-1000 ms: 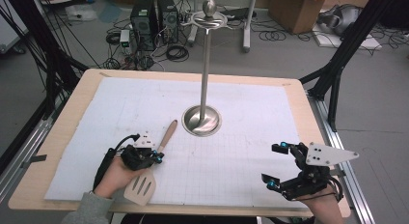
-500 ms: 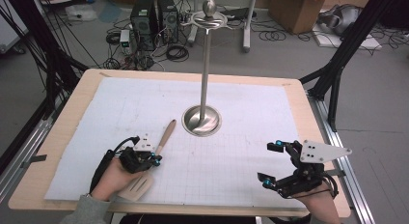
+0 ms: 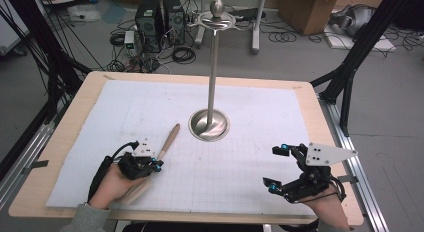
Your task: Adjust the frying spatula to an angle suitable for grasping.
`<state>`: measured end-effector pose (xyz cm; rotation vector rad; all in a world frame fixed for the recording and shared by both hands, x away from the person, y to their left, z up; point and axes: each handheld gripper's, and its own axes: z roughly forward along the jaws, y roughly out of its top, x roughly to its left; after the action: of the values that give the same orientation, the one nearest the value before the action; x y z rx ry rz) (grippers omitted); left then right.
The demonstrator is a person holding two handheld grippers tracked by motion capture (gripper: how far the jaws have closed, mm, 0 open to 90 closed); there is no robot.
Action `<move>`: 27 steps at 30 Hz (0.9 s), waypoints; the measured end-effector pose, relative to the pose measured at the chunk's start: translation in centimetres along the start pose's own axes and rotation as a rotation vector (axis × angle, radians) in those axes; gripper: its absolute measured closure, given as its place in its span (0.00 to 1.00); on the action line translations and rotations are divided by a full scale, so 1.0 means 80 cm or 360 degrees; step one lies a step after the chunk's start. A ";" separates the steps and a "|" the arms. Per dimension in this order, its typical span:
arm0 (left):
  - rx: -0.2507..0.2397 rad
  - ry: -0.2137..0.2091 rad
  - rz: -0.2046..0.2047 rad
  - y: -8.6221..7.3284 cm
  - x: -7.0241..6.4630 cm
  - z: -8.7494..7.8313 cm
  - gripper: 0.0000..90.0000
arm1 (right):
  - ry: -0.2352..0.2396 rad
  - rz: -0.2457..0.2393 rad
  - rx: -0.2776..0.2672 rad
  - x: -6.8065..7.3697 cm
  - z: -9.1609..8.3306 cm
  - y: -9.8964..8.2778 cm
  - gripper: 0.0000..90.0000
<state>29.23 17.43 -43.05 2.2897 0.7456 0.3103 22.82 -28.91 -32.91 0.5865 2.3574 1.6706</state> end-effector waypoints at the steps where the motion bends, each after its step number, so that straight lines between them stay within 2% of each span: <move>1: -0.0004 0.0003 -0.0009 -0.001 0.001 -0.001 1.00 | 0.0000 -0.0008 -0.0001 -0.001 0.001 0.000 0.08; 11: -0.0036 0.0004 -0.0105 -0.014 0.013 -0.010 1.00 | 0.0024 -0.0008 0.0007 -0.003 0.008 0.003 0.08; 13: -0.0034 0.0023 -0.0128 -0.017 0.016 -0.013 1.00 | 0.0028 -0.0013 0.0000 -0.004 0.009 0.004 0.08; 19: -0.0037 0.0056 -0.0142 -0.023 0.021 -0.019 1.00 | 0.0043 -0.0019 0.0008 -0.005 0.012 0.006 0.08; 24: -0.0042 0.0051 -0.0144 -0.023 0.021 -0.019 1.00 | 0.0052 -0.0013 0.0017 -0.006 0.016 0.007 0.08; 27: -0.0092 0.0090 -0.0184 -0.023 0.027 -0.025 1.00 | 0.0051 -0.0013 0.0019 -0.006 0.016 0.007 0.08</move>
<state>29.35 20.85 -42.85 2.1814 0.8825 0.3396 23.82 -27.85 -32.88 0.5555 2.3900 1.6758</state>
